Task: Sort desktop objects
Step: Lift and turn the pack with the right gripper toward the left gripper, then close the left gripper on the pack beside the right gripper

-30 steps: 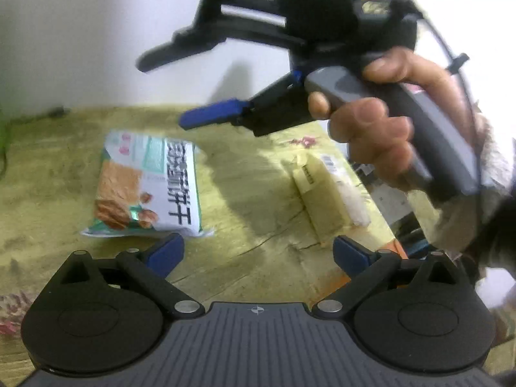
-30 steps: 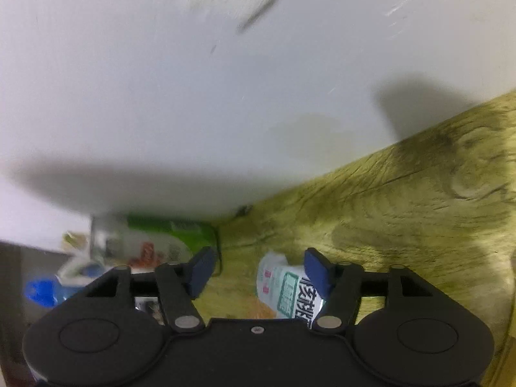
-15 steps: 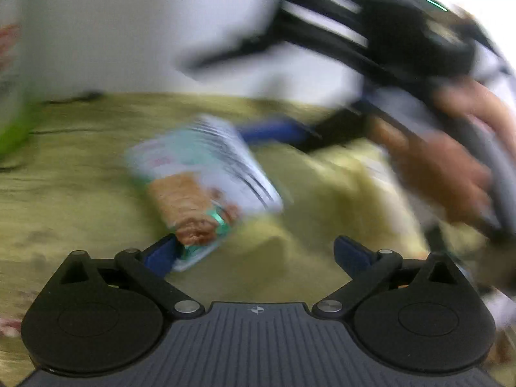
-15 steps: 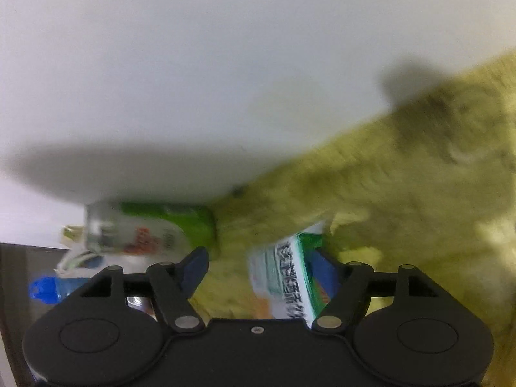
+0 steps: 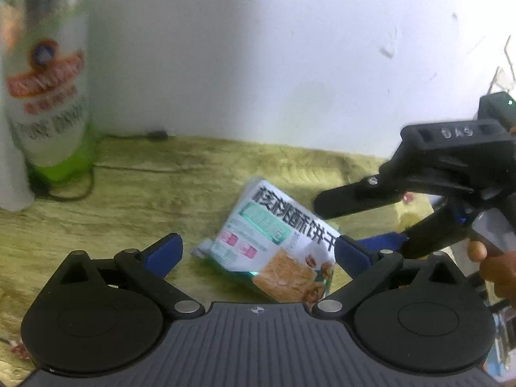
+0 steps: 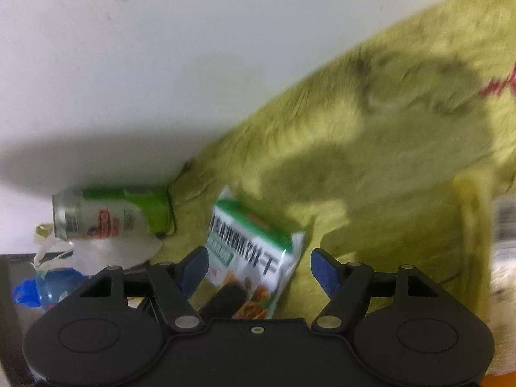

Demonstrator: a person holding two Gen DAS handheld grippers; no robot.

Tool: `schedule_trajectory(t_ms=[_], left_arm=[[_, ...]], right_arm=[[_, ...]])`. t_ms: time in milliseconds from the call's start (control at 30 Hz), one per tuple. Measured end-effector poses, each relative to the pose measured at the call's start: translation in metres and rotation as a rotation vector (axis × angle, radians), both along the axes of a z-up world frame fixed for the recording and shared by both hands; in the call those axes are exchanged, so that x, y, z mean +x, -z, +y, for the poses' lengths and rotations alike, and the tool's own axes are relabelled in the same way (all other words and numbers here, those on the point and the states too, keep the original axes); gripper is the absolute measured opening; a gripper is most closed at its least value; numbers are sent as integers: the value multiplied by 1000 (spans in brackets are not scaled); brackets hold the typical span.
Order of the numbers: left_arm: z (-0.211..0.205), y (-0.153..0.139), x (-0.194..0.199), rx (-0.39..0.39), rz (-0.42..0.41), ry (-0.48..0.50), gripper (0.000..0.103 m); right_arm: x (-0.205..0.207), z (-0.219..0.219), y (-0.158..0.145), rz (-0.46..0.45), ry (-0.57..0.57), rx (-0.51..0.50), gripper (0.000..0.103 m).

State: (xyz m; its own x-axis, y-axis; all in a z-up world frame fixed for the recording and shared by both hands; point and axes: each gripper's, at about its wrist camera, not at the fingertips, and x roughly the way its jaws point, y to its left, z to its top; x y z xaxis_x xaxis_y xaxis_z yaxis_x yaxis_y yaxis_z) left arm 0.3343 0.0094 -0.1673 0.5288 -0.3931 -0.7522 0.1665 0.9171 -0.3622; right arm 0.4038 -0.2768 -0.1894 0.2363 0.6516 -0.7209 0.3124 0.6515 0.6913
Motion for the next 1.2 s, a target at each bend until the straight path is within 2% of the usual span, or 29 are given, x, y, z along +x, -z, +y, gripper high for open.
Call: schedule_trajectory(t_ms=[100, 200, 300, 400, 533, 633, 733, 833, 1200], left_arm=[[-6, 1, -11, 7, 25, 73, 102], [-11, 3, -20, -34, 42, 107, 102], [-4, 0, -24, -28, 23, 69, 102], [-2, 7, -12, -19, 34, 22, 101], [-12, 18, 1, 18, 39, -11, 99], [-20, 14, -4, -2, 51, 42, 98], [-28, 11, -12, 25, 39, 85, 97], [-27, 6, -20, 10, 34, 95, 96], [-33, -18, -53, 34, -16, 114, 96]], right_arm=[[0, 5, -3, -48, 13, 14, 79], [2, 2, -8, -79, 27, 9, 79], [-3, -3, -12, -90, 28, 17, 79], [-5, -5, -13, -88, 10, -38, 78], [-6, 5, -4, -61, -19, -56, 67], [-8, 15, 3, -58, -28, -48, 52], [-10, 21, 2, -84, -39, -73, 50], [-14, 23, -5, -111, -55, -86, 42], [-39, 26, -32, -181, -105, -107, 41]])
